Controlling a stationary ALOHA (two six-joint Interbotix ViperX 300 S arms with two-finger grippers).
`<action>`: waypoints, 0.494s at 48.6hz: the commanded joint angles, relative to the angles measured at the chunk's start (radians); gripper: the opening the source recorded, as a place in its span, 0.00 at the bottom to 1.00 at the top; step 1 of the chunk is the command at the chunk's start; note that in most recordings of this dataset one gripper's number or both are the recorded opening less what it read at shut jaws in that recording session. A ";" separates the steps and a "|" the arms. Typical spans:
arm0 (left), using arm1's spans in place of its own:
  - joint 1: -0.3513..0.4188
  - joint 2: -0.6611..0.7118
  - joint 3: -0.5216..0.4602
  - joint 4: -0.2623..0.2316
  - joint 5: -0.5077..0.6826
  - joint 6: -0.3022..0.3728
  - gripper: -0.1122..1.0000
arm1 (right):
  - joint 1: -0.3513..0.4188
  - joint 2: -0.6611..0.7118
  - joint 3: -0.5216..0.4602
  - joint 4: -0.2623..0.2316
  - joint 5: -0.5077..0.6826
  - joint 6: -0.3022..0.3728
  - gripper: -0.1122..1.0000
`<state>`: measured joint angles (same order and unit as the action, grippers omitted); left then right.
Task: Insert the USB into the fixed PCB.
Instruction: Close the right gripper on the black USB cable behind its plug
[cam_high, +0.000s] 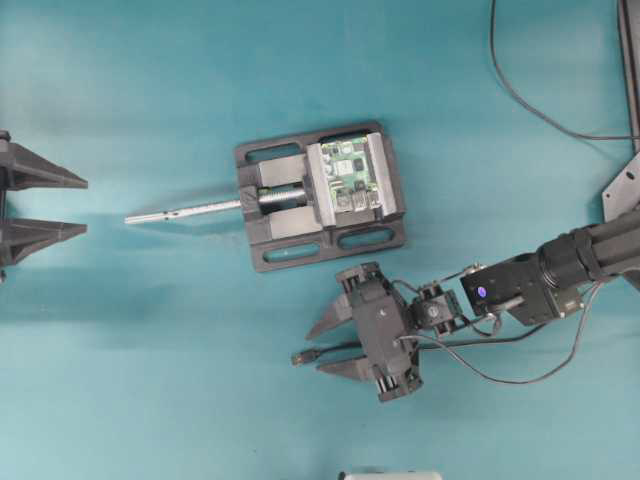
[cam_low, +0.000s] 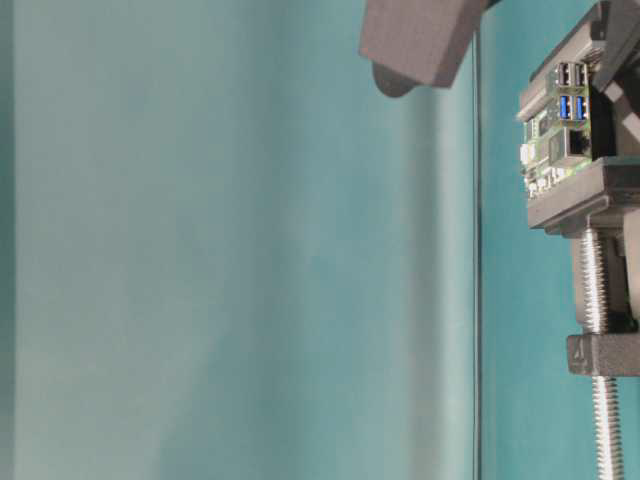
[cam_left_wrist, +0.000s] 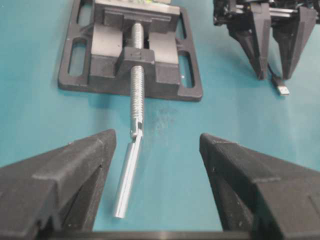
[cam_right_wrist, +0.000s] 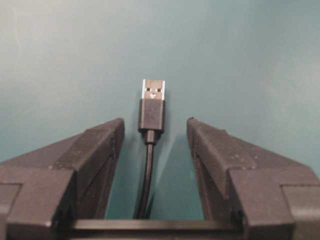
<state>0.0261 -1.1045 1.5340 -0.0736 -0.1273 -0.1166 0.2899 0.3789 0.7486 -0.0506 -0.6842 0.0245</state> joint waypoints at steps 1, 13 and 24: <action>0.003 0.005 -0.011 0.005 -0.003 0.002 0.87 | -0.003 -0.012 -0.014 0.009 0.005 -0.002 0.61; 0.002 0.005 -0.006 0.005 0.000 0.002 0.87 | 0.003 -0.009 -0.014 0.009 0.009 -0.002 0.57; 0.002 0.005 -0.002 0.005 -0.005 -0.002 0.87 | 0.012 -0.006 -0.012 0.009 0.035 -0.002 0.41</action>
<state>0.0261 -1.1045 1.5417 -0.0736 -0.1243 -0.1181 0.2961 0.3820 0.7470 -0.0445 -0.6535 0.0245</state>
